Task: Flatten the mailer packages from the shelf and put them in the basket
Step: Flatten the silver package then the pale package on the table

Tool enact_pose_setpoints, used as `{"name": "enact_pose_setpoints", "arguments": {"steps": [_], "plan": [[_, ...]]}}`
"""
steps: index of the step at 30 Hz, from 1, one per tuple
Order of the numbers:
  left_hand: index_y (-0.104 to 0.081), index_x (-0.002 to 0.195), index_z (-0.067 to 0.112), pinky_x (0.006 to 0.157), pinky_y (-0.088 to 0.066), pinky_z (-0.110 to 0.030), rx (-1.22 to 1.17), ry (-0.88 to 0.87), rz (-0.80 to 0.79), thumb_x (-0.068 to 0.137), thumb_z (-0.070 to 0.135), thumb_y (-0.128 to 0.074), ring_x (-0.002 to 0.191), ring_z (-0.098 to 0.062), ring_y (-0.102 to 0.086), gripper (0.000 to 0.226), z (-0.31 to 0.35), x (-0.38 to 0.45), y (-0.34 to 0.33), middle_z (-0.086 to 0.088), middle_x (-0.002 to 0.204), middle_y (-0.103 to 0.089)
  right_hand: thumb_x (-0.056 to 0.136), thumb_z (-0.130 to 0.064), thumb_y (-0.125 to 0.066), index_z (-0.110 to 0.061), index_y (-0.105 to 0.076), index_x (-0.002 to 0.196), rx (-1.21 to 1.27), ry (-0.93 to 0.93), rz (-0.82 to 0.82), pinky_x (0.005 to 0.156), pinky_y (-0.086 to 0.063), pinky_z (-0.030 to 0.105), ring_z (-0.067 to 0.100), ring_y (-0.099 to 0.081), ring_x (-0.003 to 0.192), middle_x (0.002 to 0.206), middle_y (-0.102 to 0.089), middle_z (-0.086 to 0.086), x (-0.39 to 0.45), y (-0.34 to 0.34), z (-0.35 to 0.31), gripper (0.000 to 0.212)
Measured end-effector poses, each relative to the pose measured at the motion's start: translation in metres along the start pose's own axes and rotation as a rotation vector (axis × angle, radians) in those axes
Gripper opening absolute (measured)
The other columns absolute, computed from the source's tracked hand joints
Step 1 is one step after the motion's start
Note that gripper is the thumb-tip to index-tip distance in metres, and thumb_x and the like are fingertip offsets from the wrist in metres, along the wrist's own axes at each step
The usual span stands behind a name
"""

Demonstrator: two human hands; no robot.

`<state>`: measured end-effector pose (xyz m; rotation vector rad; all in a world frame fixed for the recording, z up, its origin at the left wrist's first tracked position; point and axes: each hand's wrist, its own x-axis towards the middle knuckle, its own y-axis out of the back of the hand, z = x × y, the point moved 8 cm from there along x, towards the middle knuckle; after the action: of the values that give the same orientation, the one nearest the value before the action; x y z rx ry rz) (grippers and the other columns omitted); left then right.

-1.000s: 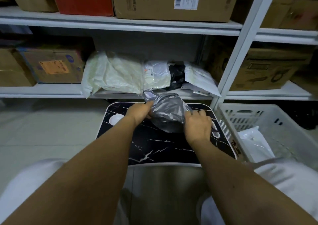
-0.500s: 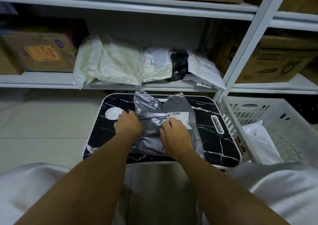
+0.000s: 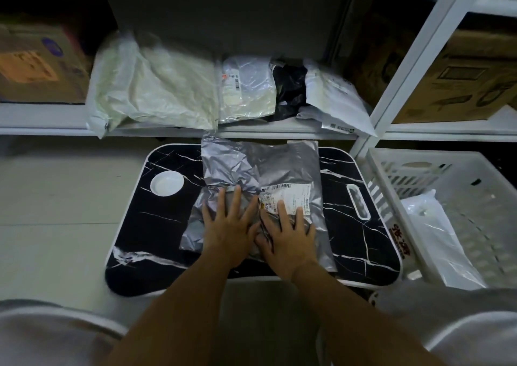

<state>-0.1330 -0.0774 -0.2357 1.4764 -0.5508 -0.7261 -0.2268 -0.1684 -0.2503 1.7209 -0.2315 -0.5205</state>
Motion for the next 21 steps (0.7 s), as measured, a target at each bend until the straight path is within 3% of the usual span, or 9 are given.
{"name": "enact_pose_setpoints", "arguments": {"steps": [5, 9, 11, 12, 14, 15, 17, 18, 21], "plan": [[0.029, 0.143, 0.036, 0.111, -0.002, -0.065, 0.003, 0.027, -0.078, 0.096, 0.060, -0.010, 0.142, -0.035, 0.026, 0.066, 0.001, -0.004, -0.021, -0.004, 0.149, 0.039, 0.089, -0.067, -0.004, -0.046, 0.013, 0.148, -0.058, 0.006, 0.012, 0.111, 0.004, 0.067, 0.044, 0.013, 0.145, 0.162, 0.014, 0.003, 0.003, -0.005, 0.000, 0.065], [0.015, 0.150, 0.035, 0.110, -0.003, -0.064, 0.009, 0.028, -0.129, 0.098, 0.058, -0.014, 0.145, -0.036, 0.018, 0.064, 0.001, -0.002, -0.026, -0.006, 0.158, 0.024, 0.090, -0.064, -0.005, -0.045, 0.000, 0.149, -0.072, -0.006, 0.014, 0.110, -0.005, 0.066, 0.046, -0.001, 0.145, 0.163, -0.002, 0.006, 0.002, -0.005, -0.001, 0.062], [-0.009, 0.151, 0.033, 0.112, -0.008, -0.061, 0.004, 0.040, -0.077, 0.099, 0.053, -0.019, 0.146, -0.035, -0.004, 0.057, 0.001, 0.002, -0.014, -0.008, 0.161, -0.002, 0.092, -0.060, -0.014, -0.038, -0.030, 0.143, -0.084, -0.021, 0.082, 0.104, -0.026, 0.062, 0.046, -0.034, 0.133, 0.150, -0.037, 0.010, 0.005, 0.005, -0.002, 0.057], [-0.028, 0.145, 0.029, 0.112, -0.014, -0.057, -0.029, 0.061, 0.006, 0.099, 0.049, -0.023, 0.142, -0.034, -0.023, 0.050, 0.000, 0.005, -0.001, -0.008, 0.156, -0.024, 0.093, -0.055, -0.021, -0.030, -0.044, 0.132, -0.093, -0.023, 0.171, 0.096, -0.036, 0.055, 0.041, -0.051, 0.117, 0.131, -0.054, 0.011, 0.009, 0.015, -0.004, 0.052], [-0.053, 0.120, 0.021, 0.108, -0.029, -0.047, -0.093, 0.073, 0.213, 0.098, 0.039, -0.034, 0.118, -0.026, -0.050, 0.034, -0.001, 0.013, 0.029, -0.004, 0.126, -0.057, 0.093, -0.045, -0.032, -0.020, -0.054, 0.108, -0.084, -0.028, 0.396, 0.084, -0.041, 0.045, 0.031, -0.062, 0.085, 0.094, -0.064, 0.007, 0.018, 0.042, -0.004, 0.036], [-0.057, 0.111, 0.018, 0.102, -0.037, -0.043, -0.090, 0.046, 0.313, 0.095, 0.033, -0.042, 0.108, -0.024, -0.054, 0.027, 0.000, 0.017, 0.041, -0.005, 0.115, -0.061, 0.094, -0.040, -0.035, -0.020, -0.054, 0.104, -0.077, -0.034, 0.440, 0.083, -0.040, 0.043, 0.027, -0.060, 0.083, 0.090, -0.063, 0.005, 0.024, 0.053, -0.005, 0.030], [-0.057, 0.111, 0.014, 0.099, -0.040, -0.045, -0.054, 0.004, 0.426, 0.089, 0.031, -0.052, 0.108, -0.027, -0.053, 0.028, 0.000, 0.028, 0.049, -0.011, 0.114, -0.058, 0.096, -0.038, -0.040, -0.023, -0.055, 0.106, -0.083, -0.019, 0.477, 0.088, -0.038, 0.044, 0.024, -0.055, 0.097, 0.104, -0.060, 0.004, 0.039, 0.070, -0.005, 0.023], [-0.053, 0.121, 0.015, 0.104, -0.035, -0.051, -0.032, -0.004, 0.390, 0.087, 0.035, -0.053, 0.120, -0.032, -0.048, 0.040, -0.002, 0.033, 0.047, -0.016, 0.126, -0.053, 0.096, -0.038, -0.043, -0.025, -0.057, 0.110, -0.086, 0.012, 0.495, 0.094, -0.036, 0.046, 0.025, -0.052, 0.110, 0.116, -0.056, 0.005, 0.044, 0.077, -0.007, 0.024], [-0.006, 0.152, 0.032, 0.111, -0.004, -0.063, 0.011, -0.006, 0.143, 0.092, 0.058, -0.032, 0.146, -0.040, 0.004, 0.070, -0.010, 0.047, 0.023, -0.011, 0.161, 0.002, 0.098, -0.050, -0.032, -0.035, -0.035, 0.144, -0.126, 0.097, 0.312, 0.112, -0.012, 0.063, 0.032, -0.013, 0.147, 0.159, -0.020, 0.006, 0.063, 0.065, -0.008, 0.048]]}}
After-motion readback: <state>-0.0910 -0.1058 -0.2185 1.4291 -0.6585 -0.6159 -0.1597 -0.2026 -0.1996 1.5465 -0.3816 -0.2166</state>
